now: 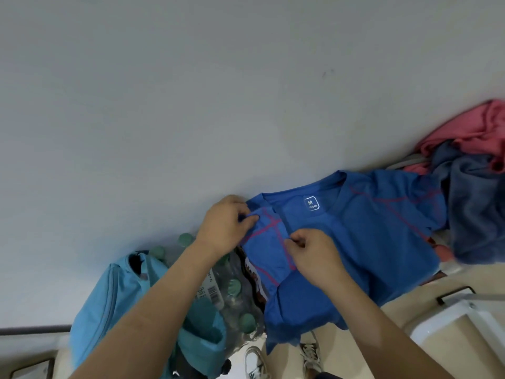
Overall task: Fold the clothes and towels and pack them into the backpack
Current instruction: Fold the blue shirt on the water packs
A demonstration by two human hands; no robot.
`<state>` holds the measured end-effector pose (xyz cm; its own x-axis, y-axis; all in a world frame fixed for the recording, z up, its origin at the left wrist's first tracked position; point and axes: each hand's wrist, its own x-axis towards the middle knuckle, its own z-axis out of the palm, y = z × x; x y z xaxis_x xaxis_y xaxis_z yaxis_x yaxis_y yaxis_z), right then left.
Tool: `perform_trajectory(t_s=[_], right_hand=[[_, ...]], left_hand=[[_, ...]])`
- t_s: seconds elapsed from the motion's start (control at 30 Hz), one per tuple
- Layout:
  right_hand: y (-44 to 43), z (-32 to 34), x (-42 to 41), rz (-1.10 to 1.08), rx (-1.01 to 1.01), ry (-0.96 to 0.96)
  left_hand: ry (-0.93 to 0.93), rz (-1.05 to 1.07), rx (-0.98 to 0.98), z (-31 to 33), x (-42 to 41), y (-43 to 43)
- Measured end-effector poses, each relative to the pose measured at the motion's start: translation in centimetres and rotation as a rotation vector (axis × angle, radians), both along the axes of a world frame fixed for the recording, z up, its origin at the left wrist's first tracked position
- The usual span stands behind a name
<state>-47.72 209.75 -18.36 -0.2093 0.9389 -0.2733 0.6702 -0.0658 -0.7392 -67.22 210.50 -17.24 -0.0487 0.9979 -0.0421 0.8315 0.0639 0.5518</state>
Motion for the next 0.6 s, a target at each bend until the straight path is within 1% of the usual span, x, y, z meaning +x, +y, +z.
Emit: perform_trajectory(t_s=[0.07, 0.1, 0.2, 0.27, 0.33, 0.4, 0.43, 0.5, 0.6], right_hand=[[-0.5, 0.1, 0.2, 0.033, 0.069, -0.124], [-0.7, 0.0, 0.1, 0.055, 0.095, -0.192], [-1.6, -0.1, -0.2, 0.113, 0.151, -0.343], [-1.9, -0.2, -0.3, 0.137, 0.178, -0.409], [-1.9, -0.4, -0.4, 0.152, 0.250, -0.457], [-2.0, -0.9, -0.5, 0.144, 0.428, -0.474], [-2.1, -1.3, -0.5, 0.141, 0.481, -0.462], [-2.0, -2.1, -0.5, 0.173, 0.527, -0.428], [-1.6, -3.0, -0.4, 0.243, 0.540, -0.433]], left_hand=[[0.059, -0.049, 0.054, -0.6, 0.3, 0.0], [0.123, -0.072, 0.043, -0.8, 0.5, 0.1], [0.413, -0.137, 0.018, -1.0, 1.3, 0.9], [0.512, -0.140, 0.046, -1.3, 1.5, 1.2], [0.501, -0.112, 0.079, -1.8, 1.2, 1.3], [0.425, -0.065, 0.072, -1.9, 0.9, 1.0], [0.372, -0.021, 0.061, -1.8, 0.7, 0.6], [0.274, 0.112, 0.059, -1.3, 0.5, -0.7], [0.228, 0.254, -0.015, -1.2, 0.9, -3.0]])
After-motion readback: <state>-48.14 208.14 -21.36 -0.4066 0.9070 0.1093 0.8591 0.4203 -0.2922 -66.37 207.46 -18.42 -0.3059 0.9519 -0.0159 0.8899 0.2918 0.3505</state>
